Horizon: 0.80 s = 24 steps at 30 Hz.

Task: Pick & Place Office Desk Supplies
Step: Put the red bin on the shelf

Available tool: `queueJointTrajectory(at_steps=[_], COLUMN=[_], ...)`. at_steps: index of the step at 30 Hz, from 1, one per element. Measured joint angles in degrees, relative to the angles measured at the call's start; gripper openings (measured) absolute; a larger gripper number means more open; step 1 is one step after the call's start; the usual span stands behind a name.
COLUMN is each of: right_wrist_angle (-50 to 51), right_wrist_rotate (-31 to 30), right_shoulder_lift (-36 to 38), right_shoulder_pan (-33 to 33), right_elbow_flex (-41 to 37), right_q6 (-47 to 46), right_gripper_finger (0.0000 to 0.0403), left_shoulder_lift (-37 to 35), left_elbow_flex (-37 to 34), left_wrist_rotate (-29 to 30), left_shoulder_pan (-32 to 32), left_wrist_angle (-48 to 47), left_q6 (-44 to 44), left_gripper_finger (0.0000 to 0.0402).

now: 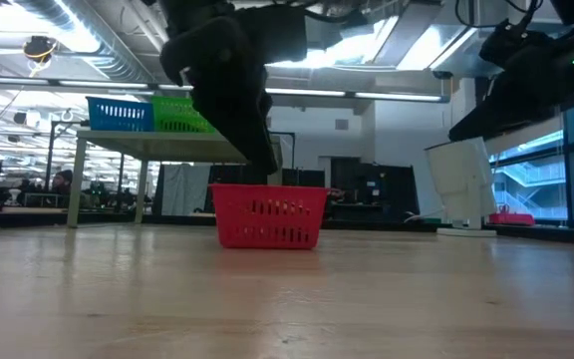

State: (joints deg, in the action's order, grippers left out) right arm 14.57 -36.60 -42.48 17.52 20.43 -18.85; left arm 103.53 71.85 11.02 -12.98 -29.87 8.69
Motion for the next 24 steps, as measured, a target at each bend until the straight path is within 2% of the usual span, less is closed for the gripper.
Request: queueJointTrajectory(at_steps=[8,16,19,24], right_wrist_angle=[-0.03,-0.46,-0.46,-0.46], right_wrist_rotate=[13.02,19.74,19.73,19.71], right_shoulder_lift=[-0.02,-0.02,-0.02,-0.02], right_shoulder_pan=[0.00,-0.02,0.00,0.00], right_elbow_flex=[0.00,0.00,0.00,0.00], right_q6=[-0.04,-0.09,-0.09,-0.11], right_gripper_finger=[0.0192,0.0192,0.0192,0.0192], left_shoulder_lift=[3.31,5.48,5.47,5.38], left_elbow_flex=[0.02,-0.02,-0.02,-0.02], left_wrist_rotate=[1.89,1.88,1.93,1.04], left_shoulder_pan=[-0.86,-0.98,-1.15,-1.46], left_wrist_angle=[0.21,0.58,0.55,0.44], left_q6=[0.00,0.11,-0.47,-1.75], left_gripper_finger=[0.0139,0.0130,0.0102,0.0020])
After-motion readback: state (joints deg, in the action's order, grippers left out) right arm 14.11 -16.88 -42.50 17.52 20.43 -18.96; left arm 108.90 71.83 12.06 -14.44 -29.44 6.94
